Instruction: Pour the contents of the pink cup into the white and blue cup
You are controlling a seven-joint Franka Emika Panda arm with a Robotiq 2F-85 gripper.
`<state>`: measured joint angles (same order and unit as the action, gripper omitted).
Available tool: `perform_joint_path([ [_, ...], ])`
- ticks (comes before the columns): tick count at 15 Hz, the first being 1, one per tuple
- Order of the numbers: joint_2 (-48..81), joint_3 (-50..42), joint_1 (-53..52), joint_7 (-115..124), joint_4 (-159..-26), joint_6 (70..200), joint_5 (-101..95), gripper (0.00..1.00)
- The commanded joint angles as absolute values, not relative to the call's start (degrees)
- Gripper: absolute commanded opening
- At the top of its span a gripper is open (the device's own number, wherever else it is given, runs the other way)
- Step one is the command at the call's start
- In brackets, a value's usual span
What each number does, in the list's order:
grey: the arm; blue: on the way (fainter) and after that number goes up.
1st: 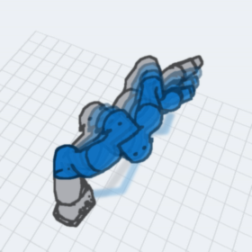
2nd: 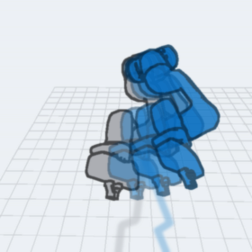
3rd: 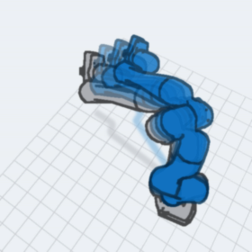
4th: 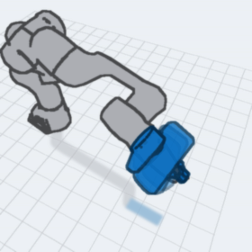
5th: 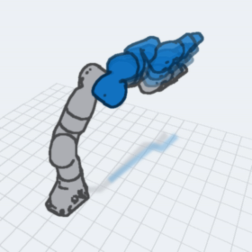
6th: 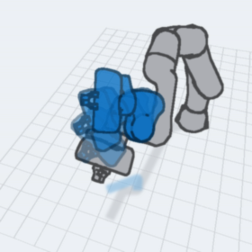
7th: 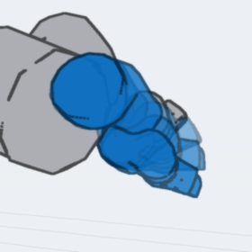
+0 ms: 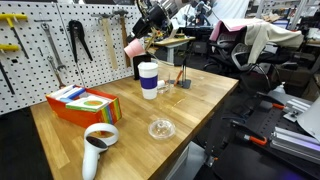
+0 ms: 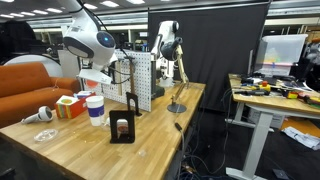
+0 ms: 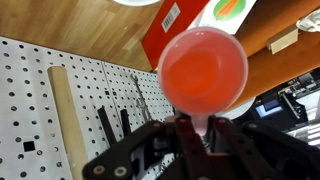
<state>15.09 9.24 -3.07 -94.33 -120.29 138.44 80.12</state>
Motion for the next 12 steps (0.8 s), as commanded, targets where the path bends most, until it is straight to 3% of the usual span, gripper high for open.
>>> perform_joint_path([
  [1,15.3,8.1,-3.3,-97.1,-120.0,136.0,84.2,0.04],
  [12,15.2,6.0,-3.6,-100.4,-122.3,133.5,88.9,0.04],
])
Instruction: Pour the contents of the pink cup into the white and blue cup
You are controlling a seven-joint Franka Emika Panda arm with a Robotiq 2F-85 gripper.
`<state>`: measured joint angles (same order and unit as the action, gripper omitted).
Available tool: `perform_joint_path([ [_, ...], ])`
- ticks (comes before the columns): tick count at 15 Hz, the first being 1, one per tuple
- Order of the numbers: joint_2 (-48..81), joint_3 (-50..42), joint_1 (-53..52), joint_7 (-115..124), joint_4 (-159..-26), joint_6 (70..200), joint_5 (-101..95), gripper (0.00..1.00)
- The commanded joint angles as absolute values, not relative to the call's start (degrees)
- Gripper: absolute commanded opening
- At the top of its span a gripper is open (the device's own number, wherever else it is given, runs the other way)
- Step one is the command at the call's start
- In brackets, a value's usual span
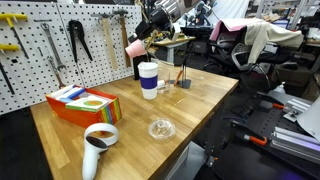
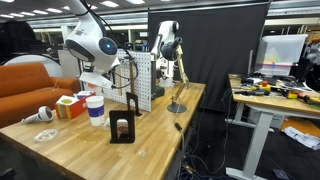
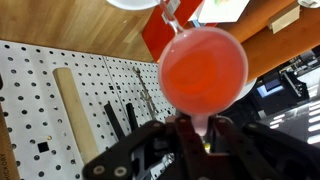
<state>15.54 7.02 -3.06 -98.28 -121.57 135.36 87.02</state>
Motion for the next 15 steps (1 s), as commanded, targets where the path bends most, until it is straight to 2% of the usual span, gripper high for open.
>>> perform_joint_path([
  [1,15.2,6.0,-3.6,-100.4,-122.5,133.2,88.8,0.04],
  [15,15.4,5.5,-3.2,-100.5,-122.8,129.8,91.1,0.04],
])
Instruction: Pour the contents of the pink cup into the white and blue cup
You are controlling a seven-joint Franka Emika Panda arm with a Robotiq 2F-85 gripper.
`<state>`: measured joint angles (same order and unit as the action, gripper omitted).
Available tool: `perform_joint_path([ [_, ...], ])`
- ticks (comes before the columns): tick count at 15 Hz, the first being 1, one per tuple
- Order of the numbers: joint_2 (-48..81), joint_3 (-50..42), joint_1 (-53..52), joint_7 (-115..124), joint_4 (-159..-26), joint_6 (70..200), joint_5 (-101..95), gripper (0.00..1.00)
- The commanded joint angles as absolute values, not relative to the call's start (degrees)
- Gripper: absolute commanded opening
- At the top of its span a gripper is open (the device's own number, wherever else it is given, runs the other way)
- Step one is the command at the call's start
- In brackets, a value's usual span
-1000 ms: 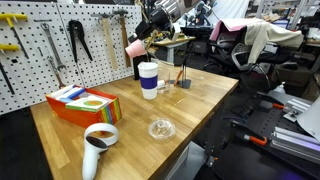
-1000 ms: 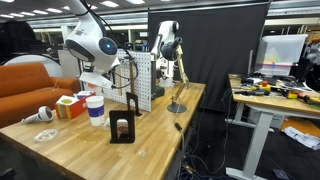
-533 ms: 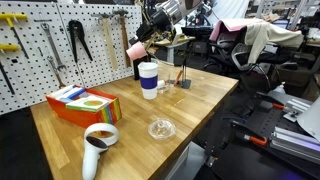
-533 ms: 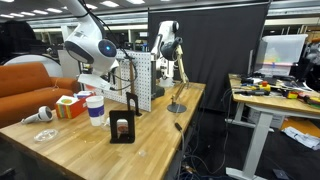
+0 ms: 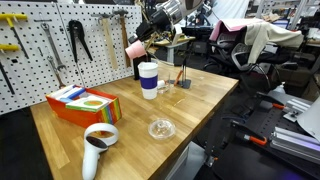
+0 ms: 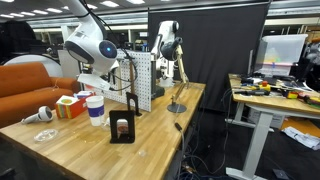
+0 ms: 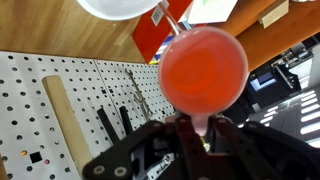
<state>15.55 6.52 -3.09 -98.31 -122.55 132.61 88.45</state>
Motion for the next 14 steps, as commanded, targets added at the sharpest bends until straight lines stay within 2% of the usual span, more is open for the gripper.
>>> perform_joint_path([
  [1,15.4,5.4,-3.2,-100.5,-122.8,129.5,91.4,0.04],
  [14,15.8,4.1,-3.3,-100.4,-122.8,128.3,91.7,0.04],
])
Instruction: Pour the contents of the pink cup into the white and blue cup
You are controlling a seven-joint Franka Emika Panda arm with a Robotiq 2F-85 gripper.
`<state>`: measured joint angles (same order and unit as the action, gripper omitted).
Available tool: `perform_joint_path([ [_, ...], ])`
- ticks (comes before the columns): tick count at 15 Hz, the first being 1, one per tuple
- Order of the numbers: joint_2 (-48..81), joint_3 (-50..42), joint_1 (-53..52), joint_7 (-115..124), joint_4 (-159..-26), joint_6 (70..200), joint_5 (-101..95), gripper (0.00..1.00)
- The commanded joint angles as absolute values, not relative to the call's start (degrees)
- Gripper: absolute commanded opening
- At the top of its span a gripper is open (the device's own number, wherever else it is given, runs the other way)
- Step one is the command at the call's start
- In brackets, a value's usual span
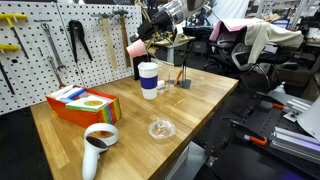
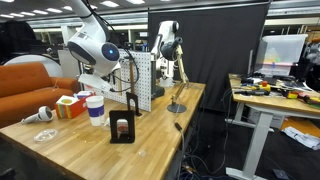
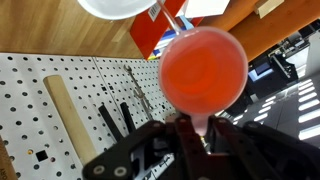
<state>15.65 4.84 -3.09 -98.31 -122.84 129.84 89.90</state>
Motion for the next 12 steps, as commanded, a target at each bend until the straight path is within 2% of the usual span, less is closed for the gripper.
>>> perform_joint_path([
  [1,15.8,4.1,-3.4,-100.3,-122.8,128.7,91.4,0.04],
  [7,17.2,4.1,-5.8,-99.2,-122.4,137.9,84.8,0.04],
  [12,17.0,5.0,-7.4,-98.5,-121.6,140.3,78.7,0.04],
])
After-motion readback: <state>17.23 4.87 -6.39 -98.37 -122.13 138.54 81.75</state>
